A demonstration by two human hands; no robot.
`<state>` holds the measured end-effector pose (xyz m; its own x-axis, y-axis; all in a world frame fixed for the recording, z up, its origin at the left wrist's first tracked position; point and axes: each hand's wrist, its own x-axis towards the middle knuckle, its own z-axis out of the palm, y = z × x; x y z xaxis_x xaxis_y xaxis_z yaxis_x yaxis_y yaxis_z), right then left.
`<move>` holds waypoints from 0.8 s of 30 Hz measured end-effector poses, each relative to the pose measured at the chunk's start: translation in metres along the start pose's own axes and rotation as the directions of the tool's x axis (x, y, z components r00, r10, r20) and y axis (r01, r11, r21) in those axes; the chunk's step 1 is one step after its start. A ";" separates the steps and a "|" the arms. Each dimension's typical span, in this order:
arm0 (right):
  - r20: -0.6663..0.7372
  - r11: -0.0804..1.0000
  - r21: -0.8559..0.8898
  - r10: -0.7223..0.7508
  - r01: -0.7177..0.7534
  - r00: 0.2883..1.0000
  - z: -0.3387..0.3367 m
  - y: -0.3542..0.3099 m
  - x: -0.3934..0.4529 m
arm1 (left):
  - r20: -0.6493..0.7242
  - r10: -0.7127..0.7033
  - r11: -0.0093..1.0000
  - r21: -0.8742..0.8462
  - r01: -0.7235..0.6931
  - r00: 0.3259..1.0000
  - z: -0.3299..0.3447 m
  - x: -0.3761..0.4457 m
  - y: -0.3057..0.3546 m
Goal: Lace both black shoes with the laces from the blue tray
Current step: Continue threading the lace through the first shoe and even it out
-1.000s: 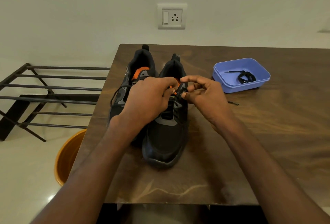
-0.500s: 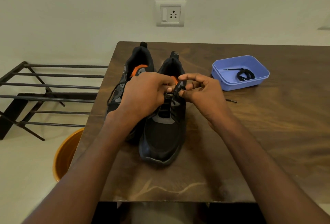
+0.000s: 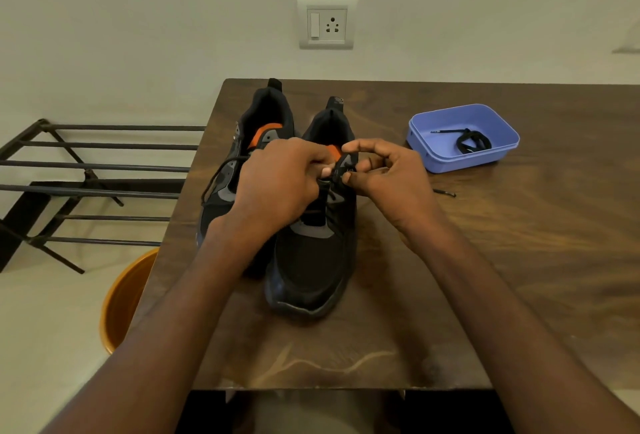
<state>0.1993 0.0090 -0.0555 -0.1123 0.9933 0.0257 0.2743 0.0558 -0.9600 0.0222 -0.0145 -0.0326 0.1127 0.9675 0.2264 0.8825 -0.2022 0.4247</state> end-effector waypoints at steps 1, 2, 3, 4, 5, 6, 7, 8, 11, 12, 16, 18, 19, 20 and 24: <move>-0.003 1.000 -0.002 -0.003 0.003 1.000 0.000 0.000 0.000 | 0.001 -0.016 0.999 -0.051 0.016 1.000 0.002 0.000 0.000; -0.004 1.000 0.002 -0.005 0.005 1.000 0.000 0.000 0.000 | -0.004 -0.034 0.996 -0.078 0.033 0.999 0.004 0.000 0.002; -0.003 1.000 0.010 -0.007 0.007 1.000 0.000 0.000 0.000 | -0.021 -0.051 0.996 -0.078 0.049 0.999 0.005 -0.001 0.003; -0.001 1.000 0.014 -0.008 0.008 1.000 0.000 0.001 0.000 | -0.051 -0.065 0.997 -0.056 0.062 0.997 0.006 -0.002 0.005; 0.002 1.000 0.014 -0.008 0.008 1.000 0.000 0.001 -0.001 | -0.094 -0.074 0.997 -0.030 0.071 0.993 0.006 -0.003 0.006; 0.004 1.000 0.012 -0.008 0.008 1.000 -0.001 0.001 -0.001 | -0.135 -0.070 0.998 -0.011 0.069 0.988 0.006 -0.004 0.006; 0.005 1.000 0.012 -0.006 0.006 1.000 -0.001 0.001 -0.001 | -0.162 -0.050 0.999 -0.002 0.051 0.985 0.007 -0.006 0.007; 0.006 1.000 0.016 -0.004 0.004 1.000 -0.001 0.002 -0.001 | -0.173 -0.025 1.000 -0.002 0.025 0.985 0.008 -0.006 0.006; 0.003 1.000 0.017 -0.004 0.004 1.000 -0.001 0.002 -0.001 | -0.164 -0.014 0.997 -0.080 0.001 0.986 0.013 -0.006 0.001; 0.000 1.000 0.010 -0.008 0.008 1.000 -0.001 0.002 -0.002 | -0.146 -0.018 0.993 -0.118 0.001 0.989 0.014 -0.005 -0.001; -0.010 1.000 -0.005 -0.012 0.012 1.000 0.001 0.002 -0.001 | -0.105 0.017 0.996 -0.080 -0.026 0.994 0.015 -0.008 -0.004; -0.008 1.000 0.003 -0.012 0.012 1.000 0.001 0.002 -0.001 | -0.107 0.050 0.999 0.016 -0.048 0.993 0.014 -0.010 -0.002; -0.010 1.000 0.005 -0.012 0.012 1.000 0.001 0.002 -0.001 | -0.104 0.065 0.997 0.043 -0.061 0.993 0.013 -0.010 -0.001; -0.016 1.000 0.005 -0.012 0.012 1.000 0.001 0.002 -0.001 | -0.099 0.068 0.997 0.039 -0.065 0.993 0.013 -0.010 -0.001; -0.057 1.000 0.016 0.024 -0.023 0.998 0.003 0.004 0.000 | -0.098 0.032 0.999 -0.040 -0.037 0.995 0.013 -0.009 0.001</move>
<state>0.1981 0.0087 -0.0602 -0.0513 0.9985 0.0183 0.2618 0.0312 -0.9646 0.0280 -0.0211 -0.0460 0.0958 0.9408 0.3251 0.8589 -0.2433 0.4508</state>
